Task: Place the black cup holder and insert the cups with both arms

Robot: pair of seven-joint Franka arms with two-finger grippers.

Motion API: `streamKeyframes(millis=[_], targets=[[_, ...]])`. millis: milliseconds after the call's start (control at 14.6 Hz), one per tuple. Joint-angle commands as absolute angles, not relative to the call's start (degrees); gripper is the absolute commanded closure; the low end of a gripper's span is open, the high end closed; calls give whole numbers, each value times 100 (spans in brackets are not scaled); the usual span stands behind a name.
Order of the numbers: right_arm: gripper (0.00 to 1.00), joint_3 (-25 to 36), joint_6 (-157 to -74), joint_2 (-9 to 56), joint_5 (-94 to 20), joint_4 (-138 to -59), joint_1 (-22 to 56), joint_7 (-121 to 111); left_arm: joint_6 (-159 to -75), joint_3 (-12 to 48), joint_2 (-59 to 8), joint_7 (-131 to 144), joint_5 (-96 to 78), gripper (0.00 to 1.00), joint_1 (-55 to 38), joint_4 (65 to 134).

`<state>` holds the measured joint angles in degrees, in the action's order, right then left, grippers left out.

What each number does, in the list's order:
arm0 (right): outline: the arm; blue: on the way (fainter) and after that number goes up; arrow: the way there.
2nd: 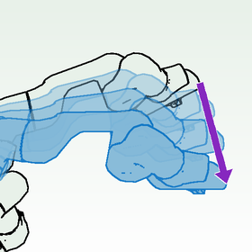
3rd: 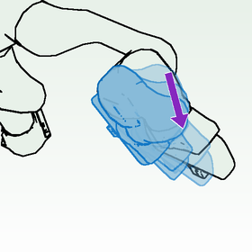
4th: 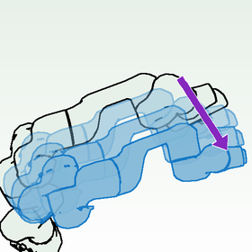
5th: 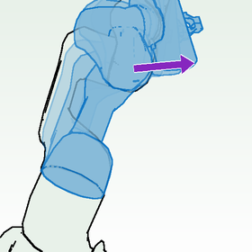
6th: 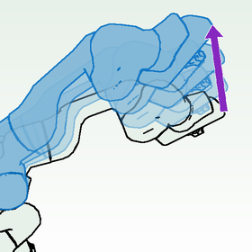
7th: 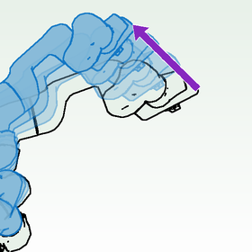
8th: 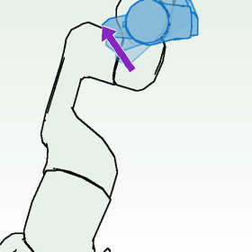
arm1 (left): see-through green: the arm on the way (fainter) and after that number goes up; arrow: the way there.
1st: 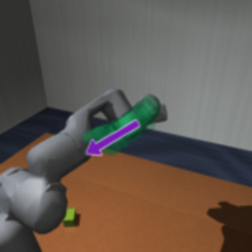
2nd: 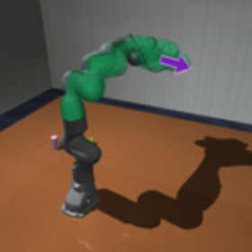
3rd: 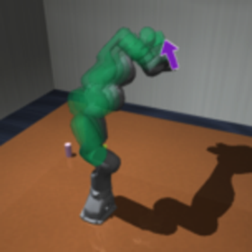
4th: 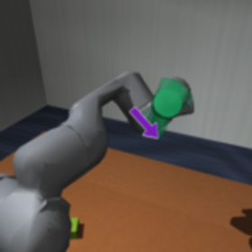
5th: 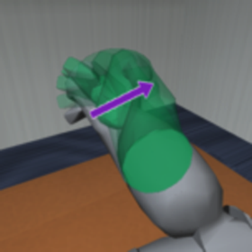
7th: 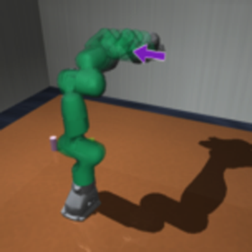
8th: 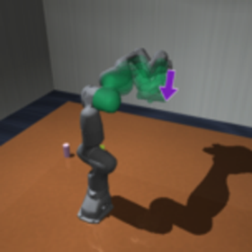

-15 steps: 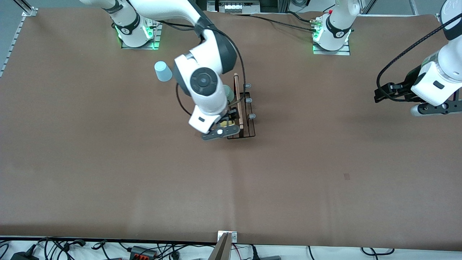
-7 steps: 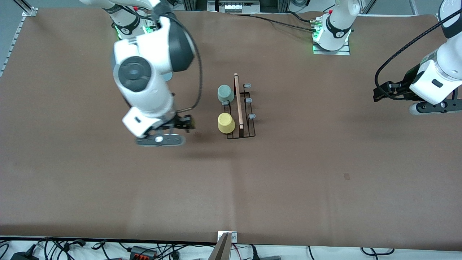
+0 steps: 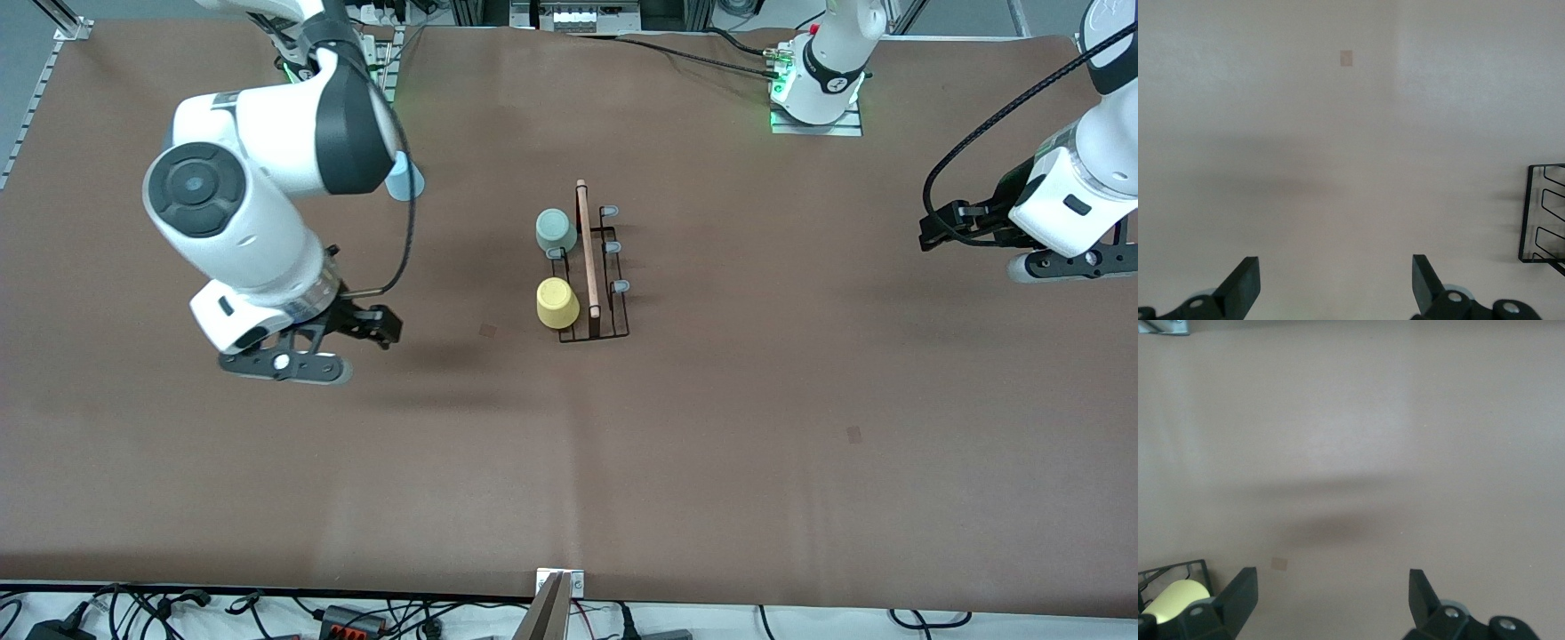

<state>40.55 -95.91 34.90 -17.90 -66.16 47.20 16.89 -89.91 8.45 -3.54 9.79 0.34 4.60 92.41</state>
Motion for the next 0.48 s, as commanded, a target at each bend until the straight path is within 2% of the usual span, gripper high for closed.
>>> streamKeyframes(millis=[0,206,412], targets=[[0,3685,-9466,3235,-1802,-6671,3924,1565,-8930,870,-281,940,53,0,483,9237],[0,2324,-9483,2822,-1103,-6732,2457,1469,-8930,870,-281,940,53,0,492,9237],[0,1269,-9484,2541,-362,-6759,1331,1117,-8930,870,-281,932,53,0,492,9237]])
